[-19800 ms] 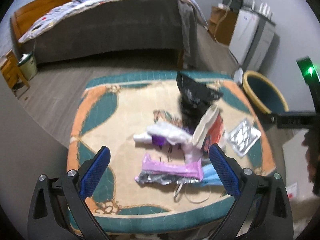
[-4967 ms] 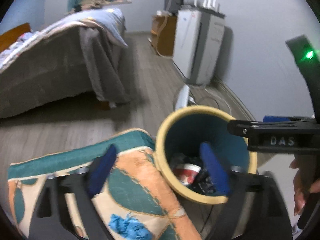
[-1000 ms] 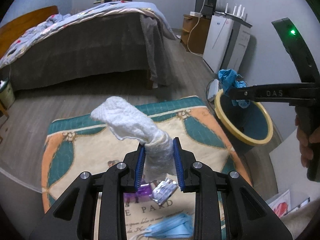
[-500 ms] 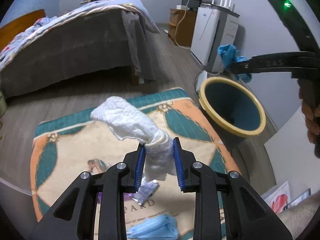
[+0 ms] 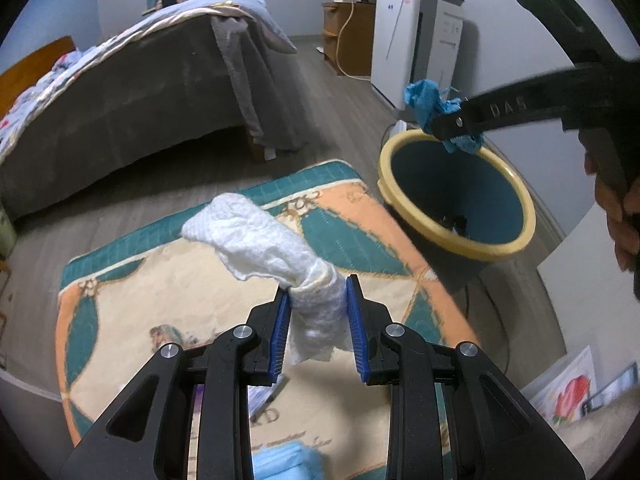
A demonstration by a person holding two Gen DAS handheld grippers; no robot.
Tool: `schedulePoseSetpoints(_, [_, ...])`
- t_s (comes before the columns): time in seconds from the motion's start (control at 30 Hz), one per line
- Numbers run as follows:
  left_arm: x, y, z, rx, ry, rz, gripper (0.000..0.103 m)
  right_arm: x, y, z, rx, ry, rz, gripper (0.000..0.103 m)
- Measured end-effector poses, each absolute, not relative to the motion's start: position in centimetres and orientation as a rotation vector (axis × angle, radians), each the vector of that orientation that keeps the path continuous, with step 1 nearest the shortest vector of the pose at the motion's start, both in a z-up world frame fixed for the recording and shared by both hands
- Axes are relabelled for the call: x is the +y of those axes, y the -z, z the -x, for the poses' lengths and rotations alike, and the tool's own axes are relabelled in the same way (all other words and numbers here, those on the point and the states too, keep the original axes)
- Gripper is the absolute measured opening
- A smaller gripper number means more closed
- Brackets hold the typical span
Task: Collect trash
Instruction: 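Carry the blue crumpled plastic over the bin with the right gripper while the left lifts the tissue, then open both grippers over the bin to drop the tissue and blue plastic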
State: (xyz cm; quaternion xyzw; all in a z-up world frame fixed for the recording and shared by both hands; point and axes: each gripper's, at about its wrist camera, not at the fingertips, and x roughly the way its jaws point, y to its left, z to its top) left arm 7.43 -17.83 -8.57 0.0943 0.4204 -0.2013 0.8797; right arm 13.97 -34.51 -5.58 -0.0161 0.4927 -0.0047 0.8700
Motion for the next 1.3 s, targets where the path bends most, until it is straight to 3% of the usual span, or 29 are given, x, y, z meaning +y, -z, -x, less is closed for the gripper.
schedulePoseSetpoints(0.7, [-27.6, 9.2, -11.6, 0.940, 0.574, -0.136, 0.029, -44.9, 7.7, -13.3, 1.018, 0.273, -0.191, 0.040])
schedulePoseSetpoints(1.3, [-33.8, 7.5, -15.0, 0.842, 0.635, -0.208, 0.029, -48.7, 5.9, -11.9, 0.881, 0.433, -0.277, 0.041])
